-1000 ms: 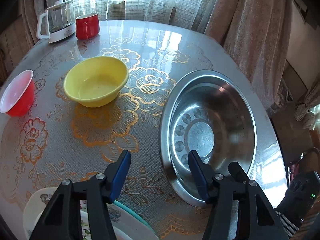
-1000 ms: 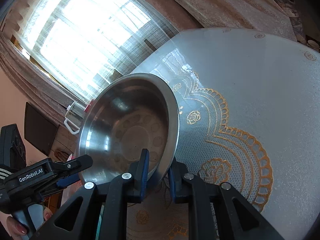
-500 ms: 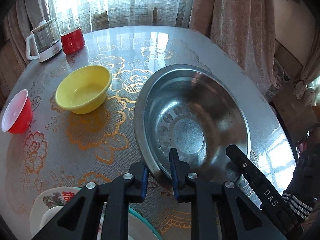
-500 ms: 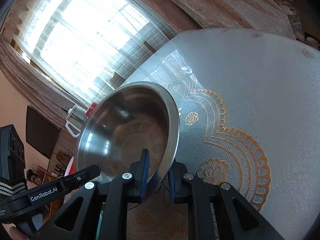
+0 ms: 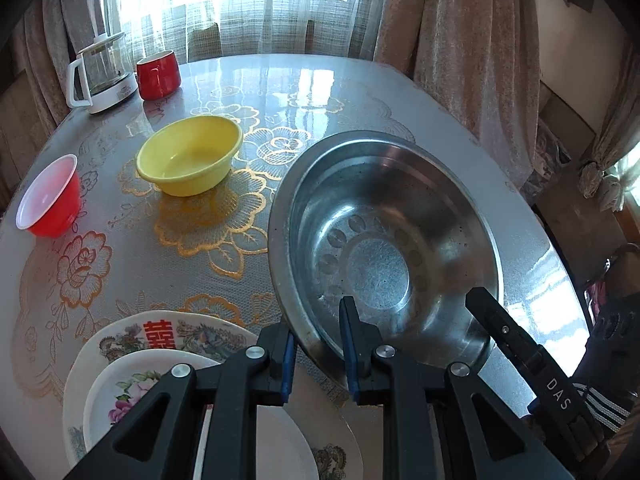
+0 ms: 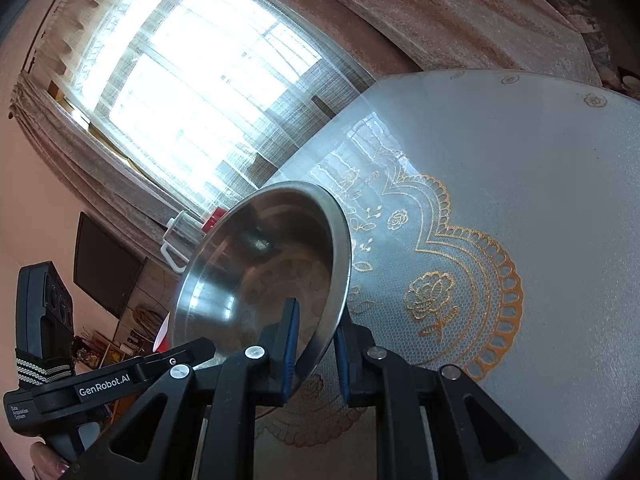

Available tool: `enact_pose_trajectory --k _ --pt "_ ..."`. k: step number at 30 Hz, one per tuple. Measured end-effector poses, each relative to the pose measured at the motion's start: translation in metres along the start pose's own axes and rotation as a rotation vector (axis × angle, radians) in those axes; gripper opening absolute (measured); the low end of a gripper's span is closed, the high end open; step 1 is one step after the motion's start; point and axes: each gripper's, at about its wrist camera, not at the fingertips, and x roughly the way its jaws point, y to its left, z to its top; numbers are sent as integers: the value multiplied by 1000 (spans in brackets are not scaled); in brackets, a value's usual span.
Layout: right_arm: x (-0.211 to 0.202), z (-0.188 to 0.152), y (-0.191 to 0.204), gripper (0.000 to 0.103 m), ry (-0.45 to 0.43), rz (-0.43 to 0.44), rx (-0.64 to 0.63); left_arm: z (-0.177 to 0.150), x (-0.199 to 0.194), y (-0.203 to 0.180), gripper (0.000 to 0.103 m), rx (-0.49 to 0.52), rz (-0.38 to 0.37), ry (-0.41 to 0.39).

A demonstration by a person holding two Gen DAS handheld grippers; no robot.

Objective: Organize plates and bowls
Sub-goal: 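Lift and carry the steel basin with both grippers past the plate stack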

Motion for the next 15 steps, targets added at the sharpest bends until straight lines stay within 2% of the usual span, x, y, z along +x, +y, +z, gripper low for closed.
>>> enact_pose_trajectory --k 9,15 --pt "-21 -23 1 17 29 -38 23 -24 -12 0 21 8 -27 -1" --pt "-34 -25 2 17 34 -65 34 -36 -22 -6 21 11 -50 -22"
